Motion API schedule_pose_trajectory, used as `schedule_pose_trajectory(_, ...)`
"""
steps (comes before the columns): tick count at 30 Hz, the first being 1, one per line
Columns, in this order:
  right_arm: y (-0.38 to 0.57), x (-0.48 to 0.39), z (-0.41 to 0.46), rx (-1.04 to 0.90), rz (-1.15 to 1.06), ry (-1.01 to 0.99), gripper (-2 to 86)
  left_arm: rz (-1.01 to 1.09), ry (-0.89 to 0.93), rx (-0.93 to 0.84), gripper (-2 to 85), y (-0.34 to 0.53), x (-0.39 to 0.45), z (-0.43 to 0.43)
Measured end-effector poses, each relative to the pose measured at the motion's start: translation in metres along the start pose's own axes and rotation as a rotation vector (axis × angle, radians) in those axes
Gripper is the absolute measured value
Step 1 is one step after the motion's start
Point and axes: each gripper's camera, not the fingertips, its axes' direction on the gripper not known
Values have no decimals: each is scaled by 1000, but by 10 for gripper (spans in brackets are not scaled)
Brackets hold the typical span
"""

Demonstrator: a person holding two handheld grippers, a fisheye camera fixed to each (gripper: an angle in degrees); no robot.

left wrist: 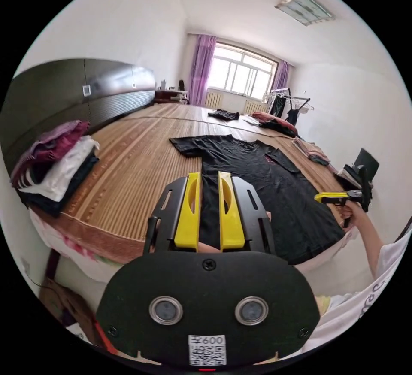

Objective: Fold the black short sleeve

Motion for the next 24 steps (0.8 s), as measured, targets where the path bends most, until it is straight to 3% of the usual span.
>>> schedule_pose_trajectory(3, -88, -16, 80, 28, -112, -135, 53, 6, 74, -89, 71, -66, 16, 41)
schedule_pose_trajectory(5, -150, -29, 148, 52, -173, -231, 51, 106, 75, -246, 73, -126, 36, 75)
schedule_pose_trajectory(9, -221, -33, 244, 57, -148, -241, 45, 134, 116, -340, 74, -212, 34, 96)
schedule_pose_trajectory(15, -294, -25, 362, 120, -194, -218, 53, -3, 141, -298, 58, -335, -11, 88)
schedule_pose_trajectory(18, -345, -22, 430, 109, -220, -180, 68, -192, 230, -425, 30, -383, -39, 107)
schedule_pose_trajectory(22, -424, -10, 519, 63, -160, -111, 86, -466, 371, -324, 10, -416, -61, 73)
schedule_pose_trajectory(24, -454, -3, 551, 44, -111, -104, 93, -523, 305, -270, 8, -432, -51, 45)
